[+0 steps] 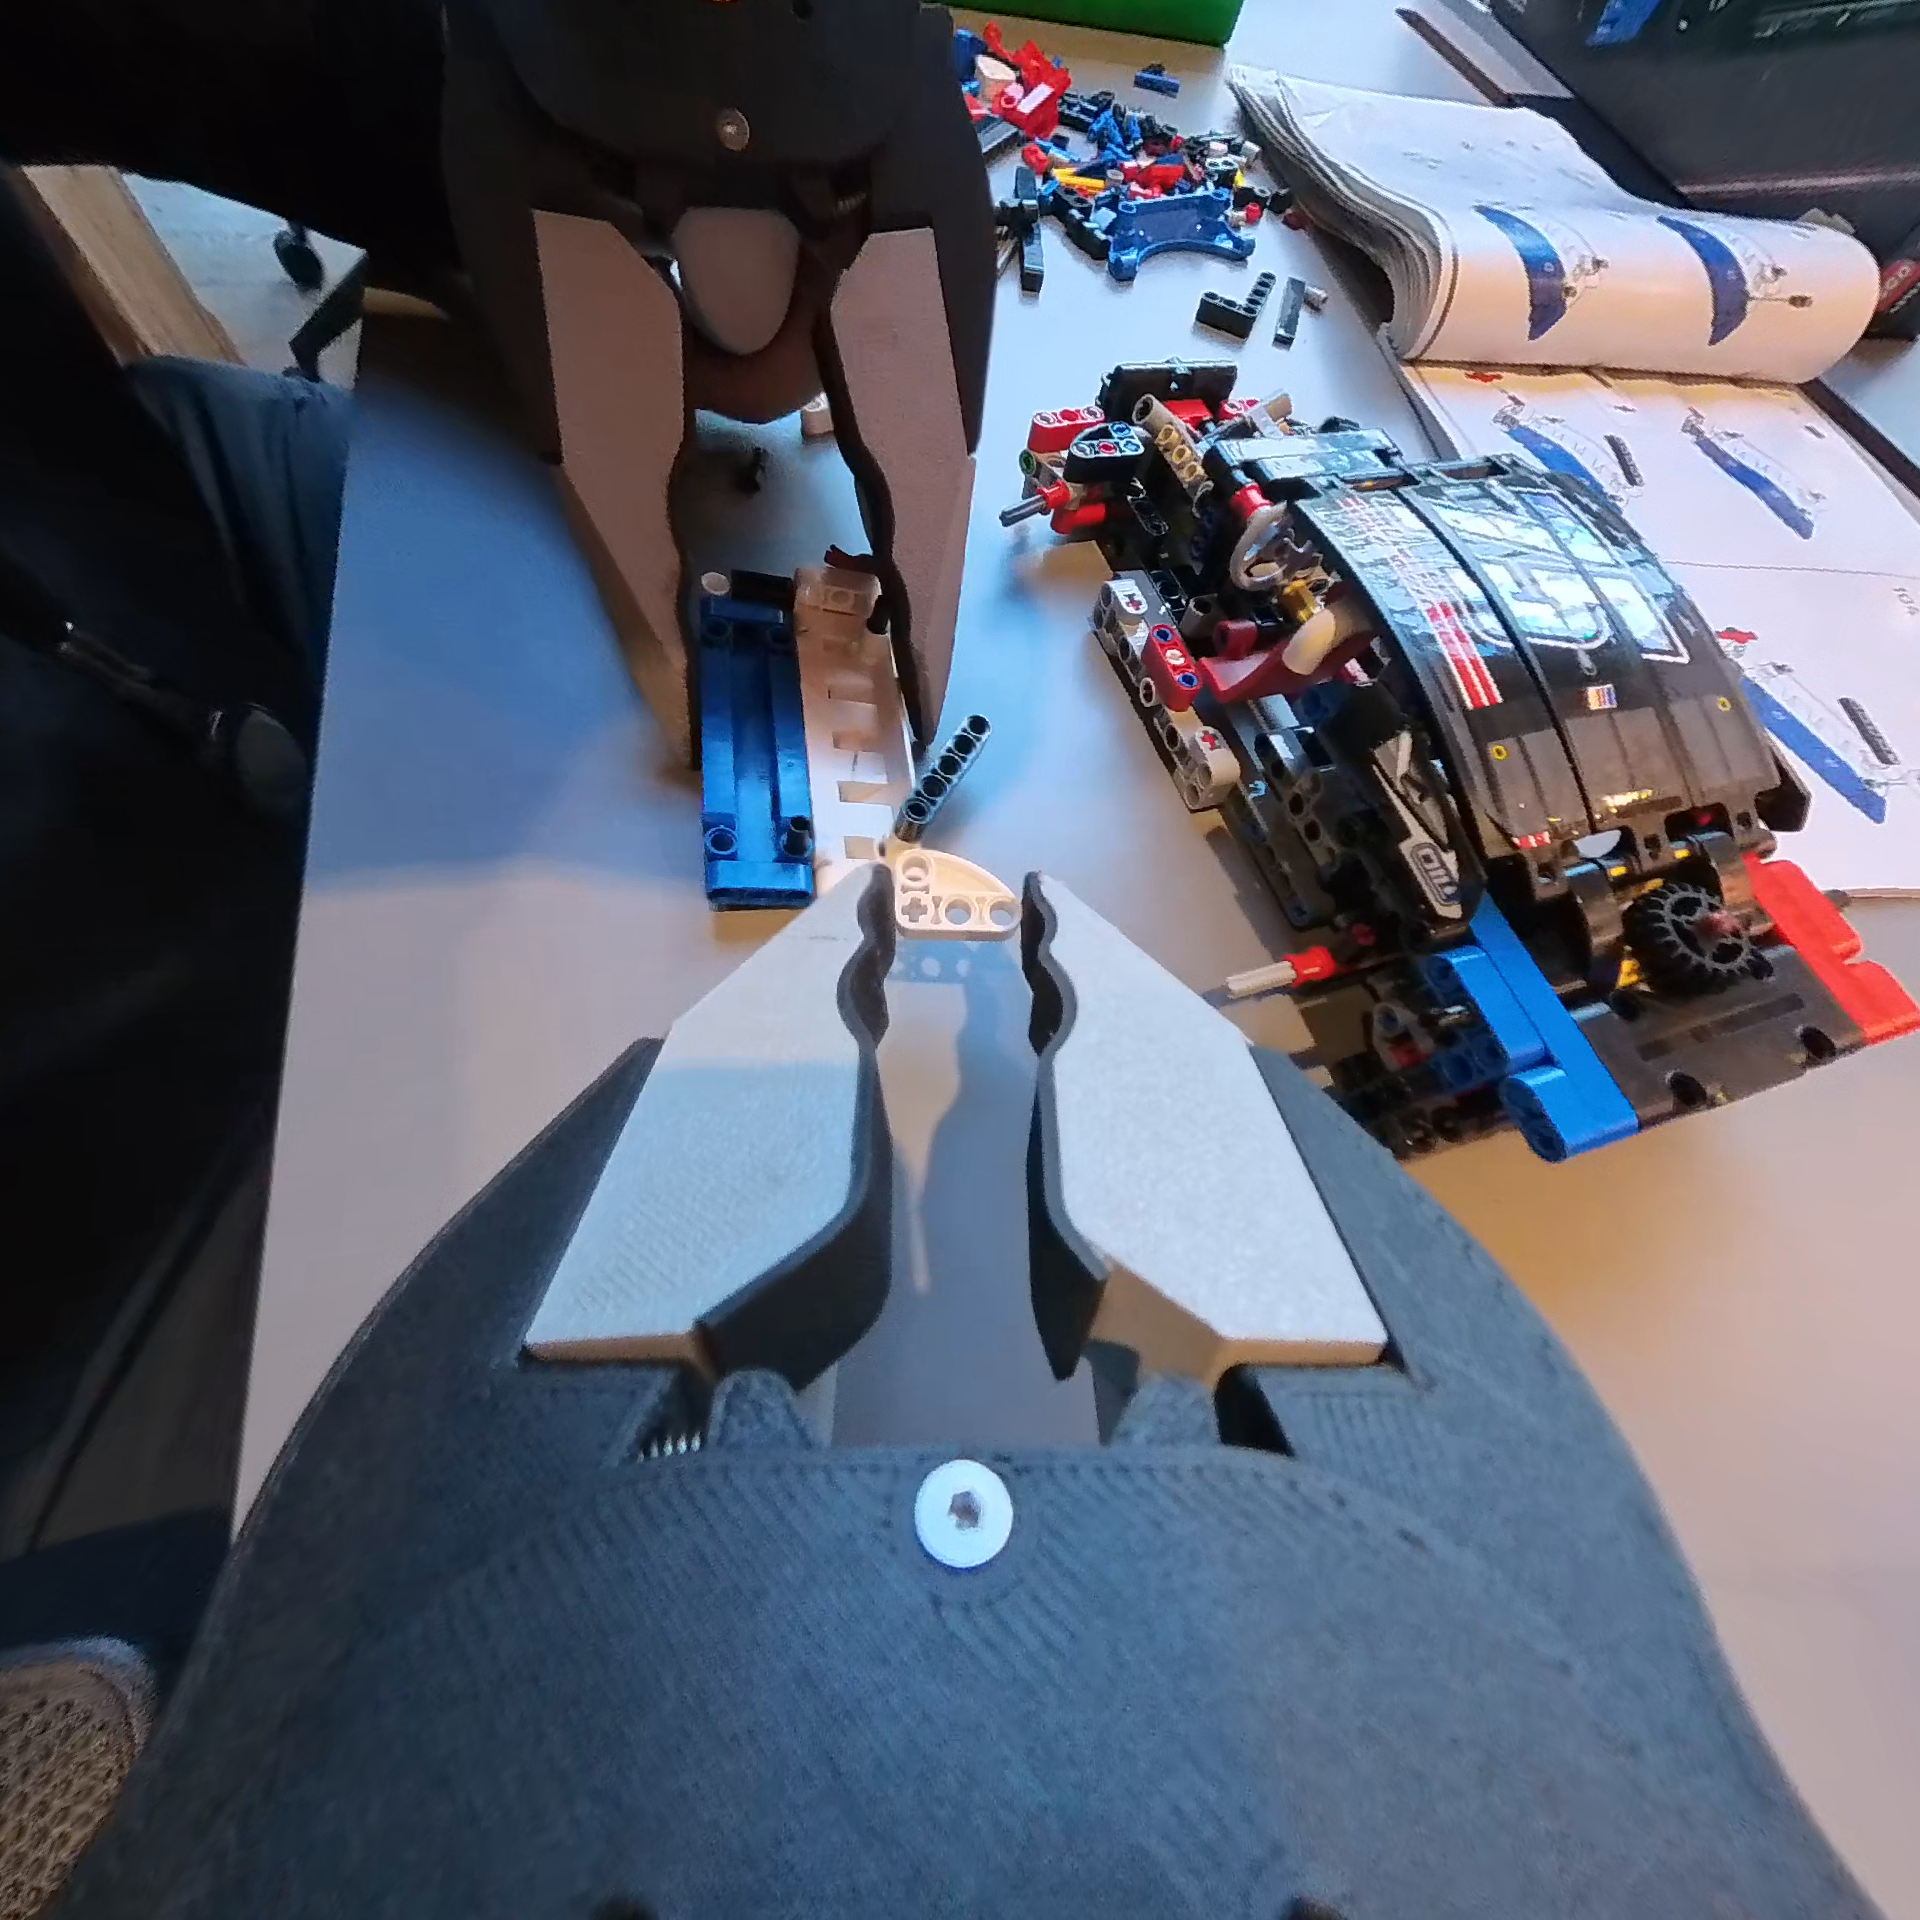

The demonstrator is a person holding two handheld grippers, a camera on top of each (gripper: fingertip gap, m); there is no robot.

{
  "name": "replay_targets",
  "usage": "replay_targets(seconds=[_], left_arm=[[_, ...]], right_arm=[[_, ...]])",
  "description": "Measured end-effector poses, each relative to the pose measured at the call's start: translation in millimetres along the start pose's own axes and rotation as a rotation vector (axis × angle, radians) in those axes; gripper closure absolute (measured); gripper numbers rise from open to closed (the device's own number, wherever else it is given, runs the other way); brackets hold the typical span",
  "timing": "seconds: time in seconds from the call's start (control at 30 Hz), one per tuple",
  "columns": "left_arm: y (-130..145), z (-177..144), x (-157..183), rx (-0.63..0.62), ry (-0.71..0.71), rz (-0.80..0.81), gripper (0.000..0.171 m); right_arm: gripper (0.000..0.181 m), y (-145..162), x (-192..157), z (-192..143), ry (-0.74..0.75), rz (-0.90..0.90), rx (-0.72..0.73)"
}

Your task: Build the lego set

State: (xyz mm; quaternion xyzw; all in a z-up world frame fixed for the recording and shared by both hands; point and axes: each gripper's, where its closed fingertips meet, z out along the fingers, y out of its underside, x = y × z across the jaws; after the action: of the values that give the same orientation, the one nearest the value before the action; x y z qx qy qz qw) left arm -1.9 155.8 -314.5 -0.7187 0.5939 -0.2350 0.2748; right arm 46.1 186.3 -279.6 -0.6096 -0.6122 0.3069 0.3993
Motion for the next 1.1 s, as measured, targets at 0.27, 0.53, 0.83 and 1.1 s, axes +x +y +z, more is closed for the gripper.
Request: replay_targets(seconds=[0.27,0.53,0.83,1.1], left_arm=[[-0.1,-2.3,-2.0,-0.009,0.008,-0.018,0.118],[-16.5,-11.6,2.2,0.061,0.048,-0.046,0.122],[-30.2,-6.8,6.7,0.080,0.054,-0.068,0.153],[-33.5,2.4,11.3,0.076,0.070,-0.060,0.160]], right_arm=[[0.159,-2.2,-2.0,-2.6,0.000,0.009,0.019],[0.159,-1.2,-5.3,-1.9,-0.008,0.012,0.008],[0.159,-8.5,-17.3,8.0,-0.033,-0.019,-0.025],[0.159,-5.9,-27.9,22.1,-0.075,0.000,-0.067]])
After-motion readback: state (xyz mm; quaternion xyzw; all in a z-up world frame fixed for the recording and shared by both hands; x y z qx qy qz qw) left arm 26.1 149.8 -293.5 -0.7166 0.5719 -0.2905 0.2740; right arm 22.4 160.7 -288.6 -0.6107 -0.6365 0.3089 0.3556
